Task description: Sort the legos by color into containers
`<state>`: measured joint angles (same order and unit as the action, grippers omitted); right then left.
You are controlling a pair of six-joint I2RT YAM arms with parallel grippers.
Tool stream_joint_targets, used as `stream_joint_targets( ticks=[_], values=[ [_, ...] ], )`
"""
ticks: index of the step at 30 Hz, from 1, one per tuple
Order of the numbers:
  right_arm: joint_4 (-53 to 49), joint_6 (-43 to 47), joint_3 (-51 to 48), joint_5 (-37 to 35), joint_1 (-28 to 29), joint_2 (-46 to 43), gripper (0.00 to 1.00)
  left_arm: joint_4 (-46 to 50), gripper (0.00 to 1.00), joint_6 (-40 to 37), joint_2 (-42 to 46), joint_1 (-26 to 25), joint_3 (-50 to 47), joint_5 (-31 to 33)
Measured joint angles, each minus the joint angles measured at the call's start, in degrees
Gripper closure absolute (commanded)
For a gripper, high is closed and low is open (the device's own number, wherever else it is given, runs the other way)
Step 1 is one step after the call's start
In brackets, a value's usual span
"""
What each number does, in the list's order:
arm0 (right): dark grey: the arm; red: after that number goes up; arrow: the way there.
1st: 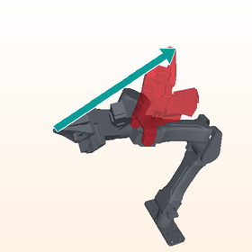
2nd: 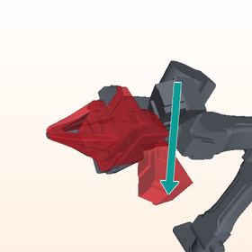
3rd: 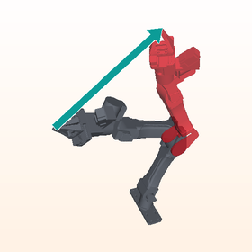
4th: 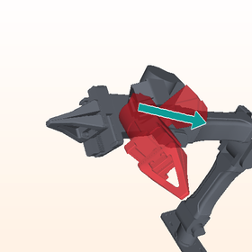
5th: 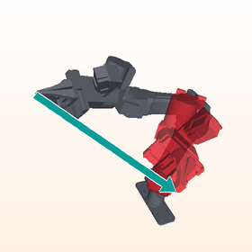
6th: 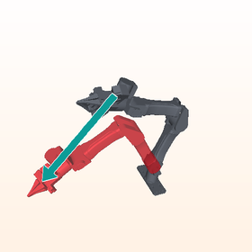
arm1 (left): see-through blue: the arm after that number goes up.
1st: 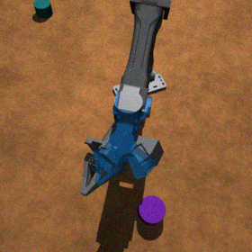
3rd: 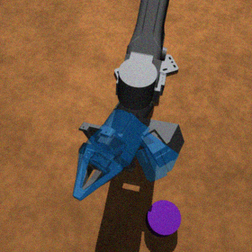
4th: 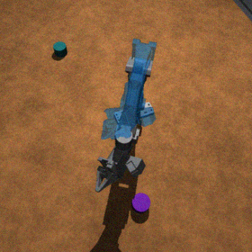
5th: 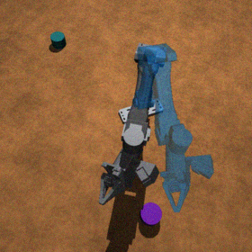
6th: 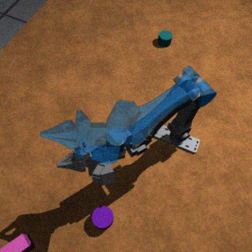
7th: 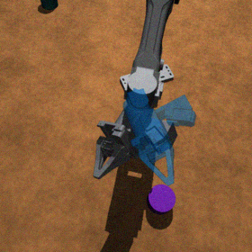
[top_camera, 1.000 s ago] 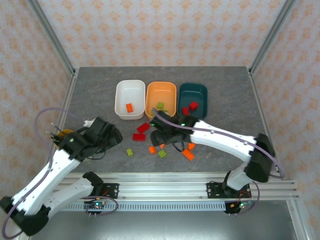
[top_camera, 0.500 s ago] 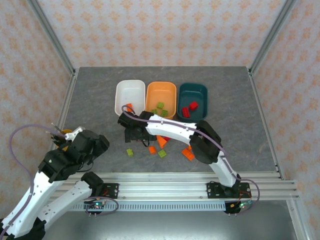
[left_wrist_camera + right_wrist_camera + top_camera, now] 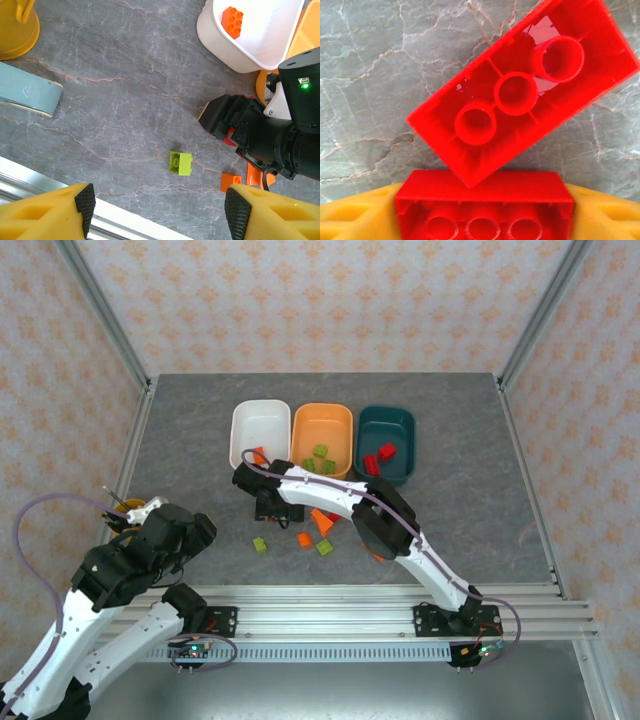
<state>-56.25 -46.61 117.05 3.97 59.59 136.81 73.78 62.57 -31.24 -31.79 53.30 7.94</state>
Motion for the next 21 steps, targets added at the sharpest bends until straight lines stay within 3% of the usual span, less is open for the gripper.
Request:
stream_joint_targets(
  ticks=[4,10,15,21],
  values=[
    [0.02,-0.33,0.50,0.04,-0.02,0.02,0.50,0.00,0.28,-0.02,0.09,0.00,0.00,-0.07],
    [-0.42,1.22,-1.86,-3.93,-0.09,-3.19,0.52,-1.95,0.28,-2.64,-0.83,0.00,0.02,-2.56],
    [-1.77,5.25,-9.90,-8.96,-2.58,-19.23,0.52,-8.41,0.28,-6.58,-7.61,0.00,1.16,-7.15],
    [-2.25,13.00,-17.62,-12.39,-16.31,-37.75,0.52,-17.94,0.28,-9.92,-18.29,-1.16,5.35,-10.88]
  ],
)
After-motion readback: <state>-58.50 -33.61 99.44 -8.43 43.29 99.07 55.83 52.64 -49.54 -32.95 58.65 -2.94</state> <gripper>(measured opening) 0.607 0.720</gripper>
